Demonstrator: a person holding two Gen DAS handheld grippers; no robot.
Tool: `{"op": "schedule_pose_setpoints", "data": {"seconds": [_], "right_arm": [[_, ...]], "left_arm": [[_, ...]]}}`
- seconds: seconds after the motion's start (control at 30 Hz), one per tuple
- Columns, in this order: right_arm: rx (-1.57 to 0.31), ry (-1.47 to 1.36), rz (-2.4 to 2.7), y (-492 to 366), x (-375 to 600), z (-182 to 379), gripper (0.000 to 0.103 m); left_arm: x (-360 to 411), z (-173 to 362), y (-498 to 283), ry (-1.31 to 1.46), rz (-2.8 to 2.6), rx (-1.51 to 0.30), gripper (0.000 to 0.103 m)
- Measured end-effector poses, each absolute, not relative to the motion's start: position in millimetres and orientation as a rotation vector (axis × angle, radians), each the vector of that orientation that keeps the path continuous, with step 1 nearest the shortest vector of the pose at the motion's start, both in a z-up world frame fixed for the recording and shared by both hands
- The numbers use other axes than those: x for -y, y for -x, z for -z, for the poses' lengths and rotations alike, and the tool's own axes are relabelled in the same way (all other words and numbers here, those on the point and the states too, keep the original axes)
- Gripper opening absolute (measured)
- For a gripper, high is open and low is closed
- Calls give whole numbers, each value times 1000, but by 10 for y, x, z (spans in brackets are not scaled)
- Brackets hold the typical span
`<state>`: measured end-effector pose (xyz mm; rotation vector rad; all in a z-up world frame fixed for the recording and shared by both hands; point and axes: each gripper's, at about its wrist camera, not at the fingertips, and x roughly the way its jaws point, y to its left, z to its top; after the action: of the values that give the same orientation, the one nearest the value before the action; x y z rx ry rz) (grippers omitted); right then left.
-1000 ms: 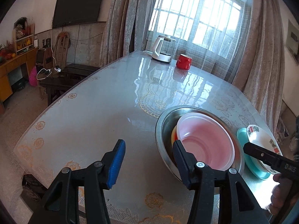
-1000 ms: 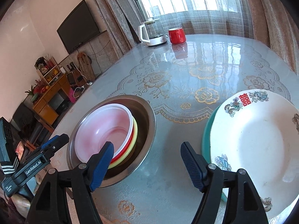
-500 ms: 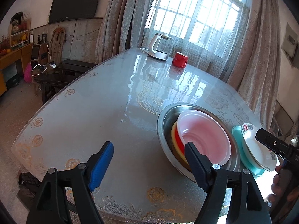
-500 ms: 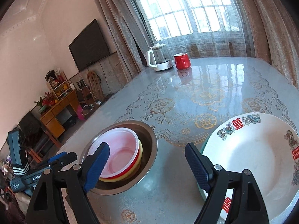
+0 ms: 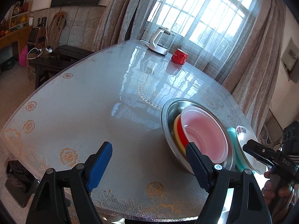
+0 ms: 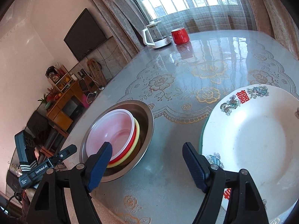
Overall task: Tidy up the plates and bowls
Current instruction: 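Grasp the steel basin rim with the right gripper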
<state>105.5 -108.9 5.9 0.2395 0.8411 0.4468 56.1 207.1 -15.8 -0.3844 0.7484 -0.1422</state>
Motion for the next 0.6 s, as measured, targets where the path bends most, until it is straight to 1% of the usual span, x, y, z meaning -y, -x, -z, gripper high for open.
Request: {"op": "schedule_pose_setpoints", "data": {"seconds": [0.03,0.1,0.17,0.2,0.27,0.37,0.6], "right_arm": [[-842,-220,-430,-1054,1073,-53,66],[-859,-200,-408,-1086,1054,-23,49],[-872,-213,-403,-1113,1060,2,42],[-875,-211,-404,-1128,1055,4,41],[-882,-194,-404,-1159,1020,1,41],[-886,-175,-407,-1222,963,-10,41],[-938,-114,-401,-1349,823,73,41]], "left_arm": [[-2069,153,-563,389,153,-752,80],[-2059,134,-573,397,173,-747,79],[-2051,118,-585,404,194,-750,72],[-2052,109,-601,410,201,-752,70],[-2051,92,-644,417,207,-759,58],[-2036,74,-720,407,197,-775,50],[-1942,114,-896,337,176,-849,45]]}}
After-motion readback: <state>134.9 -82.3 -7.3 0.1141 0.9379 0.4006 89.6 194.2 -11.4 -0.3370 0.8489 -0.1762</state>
